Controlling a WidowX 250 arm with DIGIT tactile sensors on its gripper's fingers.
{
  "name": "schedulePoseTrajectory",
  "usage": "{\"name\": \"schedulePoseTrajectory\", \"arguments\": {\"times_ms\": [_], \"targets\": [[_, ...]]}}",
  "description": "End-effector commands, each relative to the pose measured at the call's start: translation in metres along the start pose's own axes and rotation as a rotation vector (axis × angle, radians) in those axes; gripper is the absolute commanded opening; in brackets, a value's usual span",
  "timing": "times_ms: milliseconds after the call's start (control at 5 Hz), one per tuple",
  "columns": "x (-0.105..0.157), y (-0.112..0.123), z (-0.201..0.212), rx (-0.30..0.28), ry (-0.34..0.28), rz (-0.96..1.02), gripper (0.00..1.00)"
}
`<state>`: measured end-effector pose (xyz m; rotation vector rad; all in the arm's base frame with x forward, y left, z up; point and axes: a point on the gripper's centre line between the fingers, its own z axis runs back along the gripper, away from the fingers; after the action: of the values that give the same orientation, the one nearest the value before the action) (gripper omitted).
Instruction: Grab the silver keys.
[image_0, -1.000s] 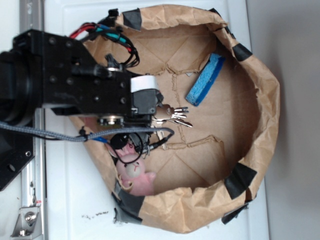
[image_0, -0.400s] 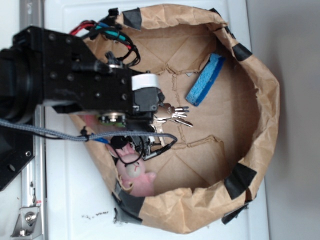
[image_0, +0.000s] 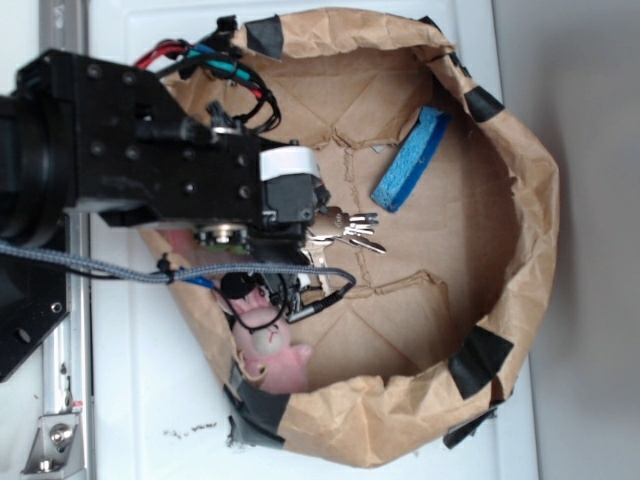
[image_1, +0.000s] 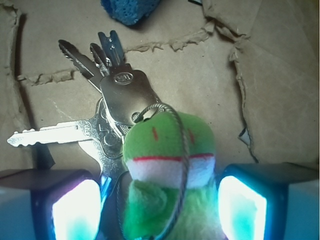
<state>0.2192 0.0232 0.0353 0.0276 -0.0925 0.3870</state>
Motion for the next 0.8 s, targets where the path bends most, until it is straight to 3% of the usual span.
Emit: {"name": "schedulePoseTrajectory", "arguments": {"times_ms": [0,600], "targets": [[0.0150,0.0127,0.0192,-0.024,-0.057,0.031,1.00],[0.0194,0.0151,0.0232,-0.033,-0.063,0.044,1.00]]}}
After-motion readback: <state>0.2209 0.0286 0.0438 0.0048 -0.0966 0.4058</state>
